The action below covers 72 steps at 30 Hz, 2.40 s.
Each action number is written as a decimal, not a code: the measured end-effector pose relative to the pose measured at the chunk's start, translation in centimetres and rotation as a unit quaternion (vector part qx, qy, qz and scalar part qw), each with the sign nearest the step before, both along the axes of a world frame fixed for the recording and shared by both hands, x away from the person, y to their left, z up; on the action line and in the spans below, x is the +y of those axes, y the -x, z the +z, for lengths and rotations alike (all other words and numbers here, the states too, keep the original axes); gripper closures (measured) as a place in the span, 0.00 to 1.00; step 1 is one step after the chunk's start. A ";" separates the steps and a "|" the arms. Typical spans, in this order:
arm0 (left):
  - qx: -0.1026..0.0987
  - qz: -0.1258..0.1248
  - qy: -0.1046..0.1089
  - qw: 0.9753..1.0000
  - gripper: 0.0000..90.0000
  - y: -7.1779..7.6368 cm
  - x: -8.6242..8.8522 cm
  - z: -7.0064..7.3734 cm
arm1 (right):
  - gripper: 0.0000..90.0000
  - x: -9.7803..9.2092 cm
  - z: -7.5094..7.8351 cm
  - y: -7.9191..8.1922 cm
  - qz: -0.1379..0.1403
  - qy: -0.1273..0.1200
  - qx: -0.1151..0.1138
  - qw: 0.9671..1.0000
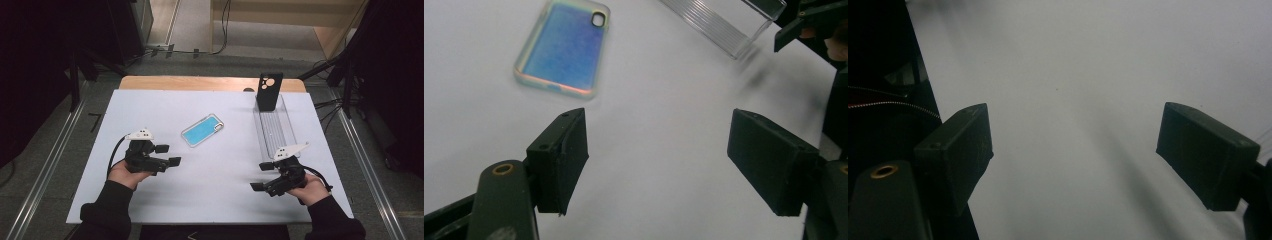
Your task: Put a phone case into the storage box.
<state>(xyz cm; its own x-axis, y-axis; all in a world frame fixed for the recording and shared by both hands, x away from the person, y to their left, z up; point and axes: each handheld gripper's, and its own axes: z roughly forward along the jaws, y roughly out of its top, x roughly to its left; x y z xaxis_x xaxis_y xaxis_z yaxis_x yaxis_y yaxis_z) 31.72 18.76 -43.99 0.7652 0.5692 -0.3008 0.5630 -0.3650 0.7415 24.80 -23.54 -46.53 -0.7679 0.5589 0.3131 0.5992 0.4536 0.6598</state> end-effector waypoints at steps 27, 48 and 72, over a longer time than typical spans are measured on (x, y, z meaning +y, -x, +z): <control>0.002 -0.045 -0.050 0.998 0.08 -7.5 -4.9 -0.1 | 0.14 -0.2 -0.2 -0.2 0.002 0.000 0.000 1.000; -0.009 -0.045 -0.091 0.995 0.09 -11.9 -7.7 -1.3 | 0.14 0.2 -0.3 -0.2 0.008 0.003 0.004 1.000; 0.003 -0.044 -0.146 0.988 0.09 -13.4 -10.1 -4.5 | 0.14 0.0 -0.3 0.0 0.005 0.004 0.003 1.000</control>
<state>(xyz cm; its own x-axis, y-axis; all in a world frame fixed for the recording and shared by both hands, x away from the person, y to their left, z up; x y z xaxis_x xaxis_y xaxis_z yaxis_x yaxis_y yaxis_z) 45.07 8.68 -48.51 0.8142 0.5636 -0.1390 0.5240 -0.6106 0.5937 24.85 -23.53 -46.81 -0.7717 0.5530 0.3141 0.5986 0.4649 0.6523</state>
